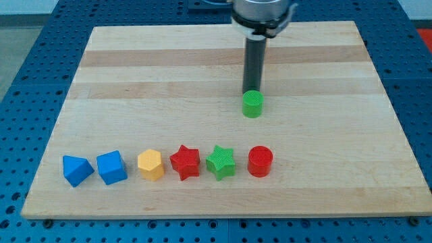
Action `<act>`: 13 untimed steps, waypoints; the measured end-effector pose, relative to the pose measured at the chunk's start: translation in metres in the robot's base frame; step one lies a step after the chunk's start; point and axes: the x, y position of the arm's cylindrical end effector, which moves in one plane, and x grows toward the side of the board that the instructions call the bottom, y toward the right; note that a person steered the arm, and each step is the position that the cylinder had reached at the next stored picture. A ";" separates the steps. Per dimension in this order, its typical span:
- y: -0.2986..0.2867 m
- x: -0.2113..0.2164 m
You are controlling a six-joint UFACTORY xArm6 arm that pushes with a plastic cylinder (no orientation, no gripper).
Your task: Move the green circle to the right of the red circle
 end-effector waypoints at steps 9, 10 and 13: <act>0.107 0.011; 0.117 0.011; 0.123 0.042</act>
